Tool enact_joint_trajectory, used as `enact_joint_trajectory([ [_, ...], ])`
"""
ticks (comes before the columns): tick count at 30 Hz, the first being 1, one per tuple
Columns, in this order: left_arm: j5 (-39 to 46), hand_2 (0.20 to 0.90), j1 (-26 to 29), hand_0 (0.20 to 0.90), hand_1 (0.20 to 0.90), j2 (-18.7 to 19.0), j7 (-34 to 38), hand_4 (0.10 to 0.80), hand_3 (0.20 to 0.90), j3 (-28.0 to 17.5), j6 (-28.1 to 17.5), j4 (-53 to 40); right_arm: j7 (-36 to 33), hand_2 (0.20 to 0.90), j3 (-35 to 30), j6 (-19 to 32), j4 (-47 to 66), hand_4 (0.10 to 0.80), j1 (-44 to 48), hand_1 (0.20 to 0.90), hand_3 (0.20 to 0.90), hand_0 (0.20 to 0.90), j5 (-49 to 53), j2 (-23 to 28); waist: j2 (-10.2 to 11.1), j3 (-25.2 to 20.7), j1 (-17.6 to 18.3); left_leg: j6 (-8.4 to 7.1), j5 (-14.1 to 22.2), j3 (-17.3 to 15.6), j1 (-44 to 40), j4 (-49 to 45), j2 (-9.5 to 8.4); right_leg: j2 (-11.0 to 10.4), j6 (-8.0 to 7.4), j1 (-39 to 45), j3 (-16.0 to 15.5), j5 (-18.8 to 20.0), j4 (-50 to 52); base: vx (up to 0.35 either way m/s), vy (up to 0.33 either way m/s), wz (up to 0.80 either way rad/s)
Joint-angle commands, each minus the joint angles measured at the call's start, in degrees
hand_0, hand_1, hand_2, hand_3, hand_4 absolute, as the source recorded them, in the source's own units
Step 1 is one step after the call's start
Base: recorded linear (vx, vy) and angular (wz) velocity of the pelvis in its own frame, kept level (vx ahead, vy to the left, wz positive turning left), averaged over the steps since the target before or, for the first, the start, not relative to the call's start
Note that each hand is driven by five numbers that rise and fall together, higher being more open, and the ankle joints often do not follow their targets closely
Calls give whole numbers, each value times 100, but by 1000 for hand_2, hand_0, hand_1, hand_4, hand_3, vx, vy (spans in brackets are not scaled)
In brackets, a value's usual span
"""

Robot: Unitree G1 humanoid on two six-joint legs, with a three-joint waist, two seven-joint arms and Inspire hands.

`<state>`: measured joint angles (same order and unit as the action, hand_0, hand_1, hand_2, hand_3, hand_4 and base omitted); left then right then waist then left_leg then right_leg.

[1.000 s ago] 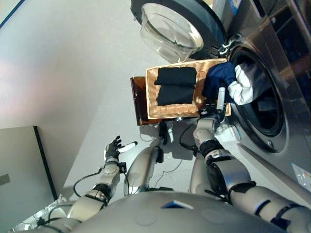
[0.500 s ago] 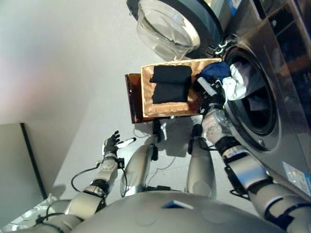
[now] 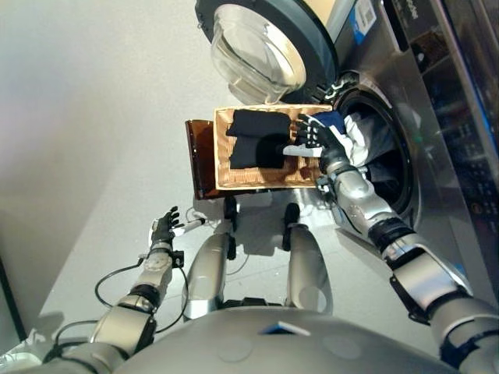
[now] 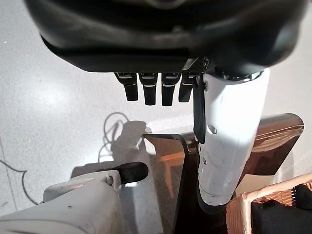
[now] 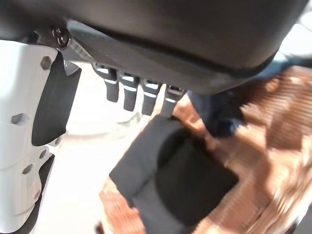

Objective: Pick up the clothes and place them into the washing machine

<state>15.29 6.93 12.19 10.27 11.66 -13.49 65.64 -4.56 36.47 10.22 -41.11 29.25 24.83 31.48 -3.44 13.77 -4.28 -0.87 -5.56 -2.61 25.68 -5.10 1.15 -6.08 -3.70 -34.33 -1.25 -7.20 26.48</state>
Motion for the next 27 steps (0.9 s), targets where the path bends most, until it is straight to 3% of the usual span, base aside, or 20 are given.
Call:
enact_joint_trajectory([
  [1,-129,900,-20,900,900,371,37,800,900,-195,-73,46,-5,900,24,195,516,800,278,900,900,900,-869,300,253,-129,-18,-189,529,10,57,-462,-272,99,-3,468,63,855,-1406,2,-31,5],
  [5,-207,900,-73,900,900,356,0,800,900,-252,-55,35,-101,900,41,128,574,800,282,900,900,900,-1795,508,323,-125,-7,-190,531,31,75,-479,-241,123,2,483,60,847,-1414,12,-20,6],
  [7,-310,900,-76,900,900,387,24,800,900,-326,-39,6,-252,900,161,-1,813,800,422,900,900,900,-2930,771,330,-116,-1,-192,539,44,82,-477,-233,128,-2,485,60,837,-1425,7,-12,4],
  [11,-487,900,-80,900,900,425,33,800,900,-377,-54,-85,-466,900,77,-69,756,800,323,900,900,900,-4013,1001,315,-82,-9,-183,549,67,136,-513,-241,124,-11,451,46,831,-1408,0,-5,1],
  [16,-675,900,2,900,900,468,91,800,900,-552,-126,-119,-928,900,327,-253,646,800,456,900,900,900,-6295,1313,287,47,-45,-185,589,96,296,-649,-243,140,-8,332,16,777,-1319,-15,-27,-1],
  [22,-585,900,211,900,900,462,274,800,900,-579,-217,-168,-1501,900,791,-708,-196,800,794,900,900,900,-7731,1226,266,198,-89,-212,575,150,470,-728,-233,157,4,199,-60,751,-1261,-32,-38,4],
  [27,-430,900,479,900,900,444,469,800,900,-475,-254,-43,-1884,900,1353,-1202,-1378,800,1327,900,900,900,-8559,783,253,408,-134,-263,636,189,795,-1085,-203,186,39,-55,-125,683,-1018,-52,-55,9],
])
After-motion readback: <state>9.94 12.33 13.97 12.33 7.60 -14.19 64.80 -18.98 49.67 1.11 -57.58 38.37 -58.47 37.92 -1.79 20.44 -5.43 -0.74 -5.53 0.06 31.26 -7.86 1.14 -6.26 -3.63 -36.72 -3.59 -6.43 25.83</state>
